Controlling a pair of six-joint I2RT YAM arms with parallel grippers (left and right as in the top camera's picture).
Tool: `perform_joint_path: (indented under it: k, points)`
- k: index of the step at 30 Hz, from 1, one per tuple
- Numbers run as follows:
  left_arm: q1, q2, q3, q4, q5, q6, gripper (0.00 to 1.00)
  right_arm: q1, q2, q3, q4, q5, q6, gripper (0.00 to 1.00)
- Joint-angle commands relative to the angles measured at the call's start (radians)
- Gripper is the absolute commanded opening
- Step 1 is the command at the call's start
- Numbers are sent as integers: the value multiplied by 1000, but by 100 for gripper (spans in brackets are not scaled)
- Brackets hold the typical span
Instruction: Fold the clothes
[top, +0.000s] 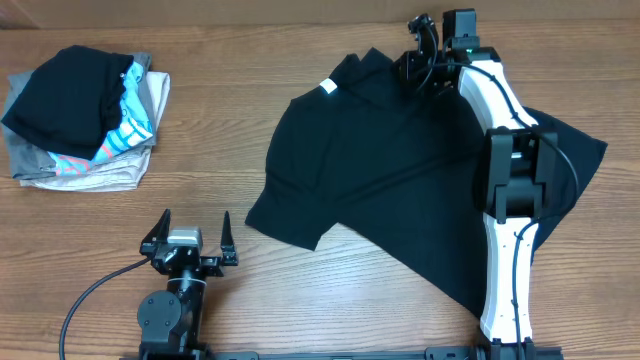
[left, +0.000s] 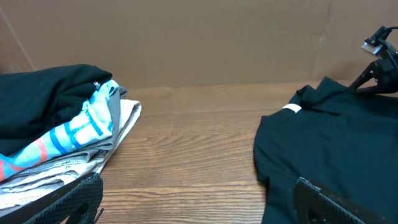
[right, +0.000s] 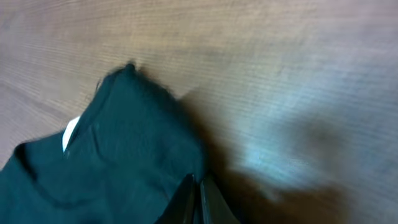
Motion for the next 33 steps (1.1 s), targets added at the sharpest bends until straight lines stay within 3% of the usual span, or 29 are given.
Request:
perform_joint_path:
  k: [1, 12, 18, 23, 33]
  points:
    - [-9, -8, -8, 4, 12, 19, 100, 30, -76, 31, -62, -32, -11, 4]
    - [-9, -8, -8, 4, 12, 19, 100, 58, -76, 31, -376, 21, -10, 5]
    - [-9, -8, -8, 4, 12, 19, 100, 60, -76, 31, -497, 22, -10, 13]
    - [-9, -8, -8, 4, 12, 19, 100, 60, -97, 35, -486, 21, -10, 15]
    - [-9, -8, -8, 4, 11, 19, 100, 66, -244, 38, -392, 22, -8, 4]
